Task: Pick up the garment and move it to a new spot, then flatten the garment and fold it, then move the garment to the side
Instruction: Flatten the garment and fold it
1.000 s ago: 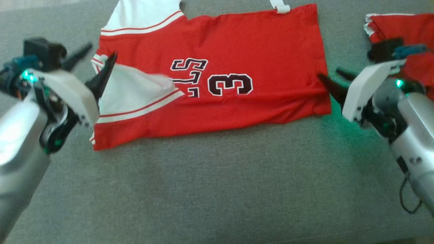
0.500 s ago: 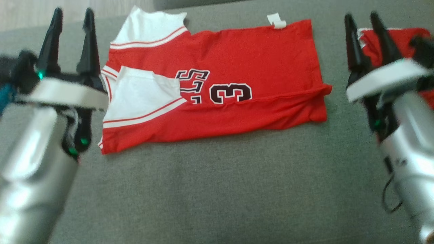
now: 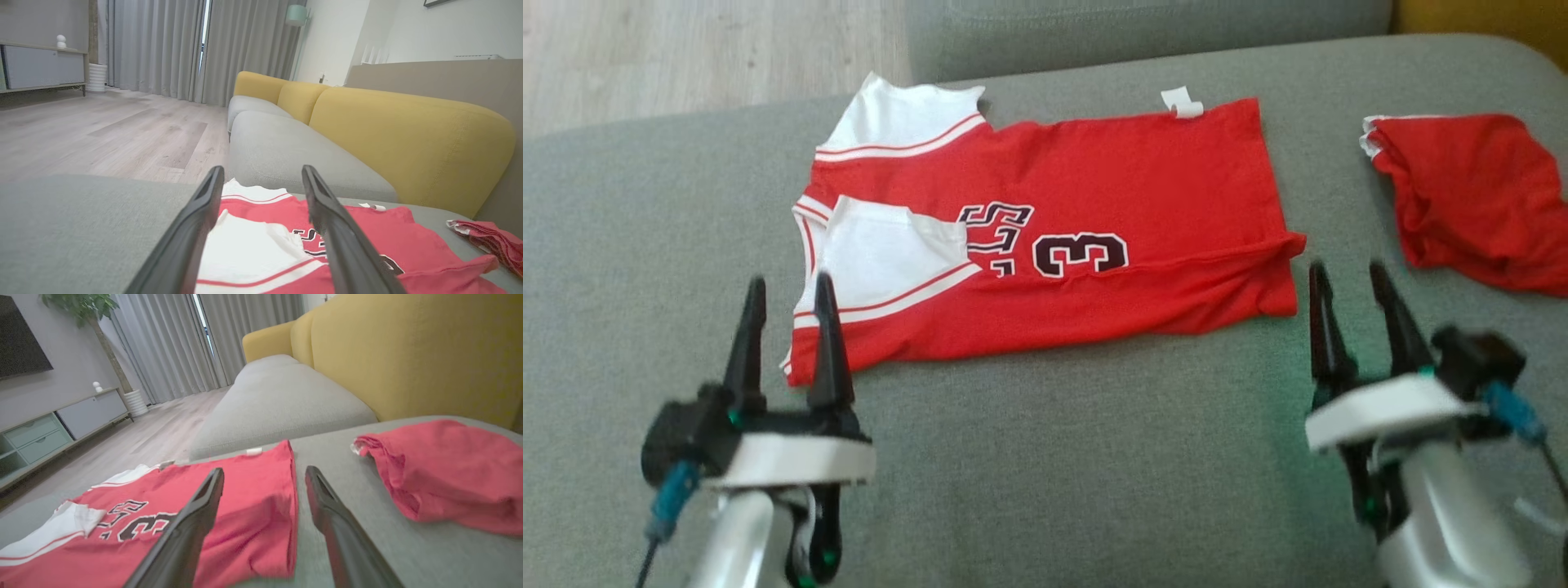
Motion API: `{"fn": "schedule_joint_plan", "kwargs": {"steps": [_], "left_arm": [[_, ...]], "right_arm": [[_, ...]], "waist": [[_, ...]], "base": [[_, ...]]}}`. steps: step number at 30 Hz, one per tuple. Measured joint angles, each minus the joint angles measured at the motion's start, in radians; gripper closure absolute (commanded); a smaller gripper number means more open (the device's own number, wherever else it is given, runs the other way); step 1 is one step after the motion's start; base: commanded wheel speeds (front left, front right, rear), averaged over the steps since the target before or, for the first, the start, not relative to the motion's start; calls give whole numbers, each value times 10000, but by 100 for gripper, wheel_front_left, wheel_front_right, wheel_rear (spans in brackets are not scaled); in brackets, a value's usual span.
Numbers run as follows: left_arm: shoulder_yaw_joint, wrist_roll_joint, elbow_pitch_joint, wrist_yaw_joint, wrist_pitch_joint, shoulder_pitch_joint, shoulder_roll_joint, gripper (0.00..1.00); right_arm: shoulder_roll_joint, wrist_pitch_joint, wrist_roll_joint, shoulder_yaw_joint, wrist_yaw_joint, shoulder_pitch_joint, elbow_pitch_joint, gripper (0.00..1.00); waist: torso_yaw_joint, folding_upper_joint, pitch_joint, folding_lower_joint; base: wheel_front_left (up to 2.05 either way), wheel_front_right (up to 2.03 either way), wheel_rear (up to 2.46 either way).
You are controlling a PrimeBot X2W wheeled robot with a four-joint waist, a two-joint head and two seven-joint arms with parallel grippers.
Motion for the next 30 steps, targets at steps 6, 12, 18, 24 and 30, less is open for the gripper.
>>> {"fn": "schedule_joint_plan", "kwargs": {"steps": [6, 12, 18, 24, 30], "left_arm": [[723, 640, 265, -456, 4, 601, -481, 0], [1037, 1214, 1294, -583, 6, 464, -562, 0], [1229, 1473, 3277, 79, 548, -142, -508, 0], [1430, 1461, 4383, 454, 815, -905, -309, 0], [1480, 1521, 5386, 619, 1252, -1290, -104, 0]], "right_arm": [[176, 0, -173, -184, 0, 735, -232, 0], [219, 2, -140, -15, 0, 682, -554, 0], [228, 13, -50, 201, 0, 632, -756, 0], [234, 15, 75, 366, 0, 627, -803, 0], [234, 15, 449, 483, 0, 473, -803, 0]], "waist": [[-89, 0, -97, 1], [-252, 0, 30, 3], [-450, 0, 280, 3], [-645, 0, 503, 4], [-836, 0, 703, 4]], "base": [[0, 0, 0], [0, 0, 0], [0, 0, 0], [0, 0, 0], [0, 0, 0]]}}
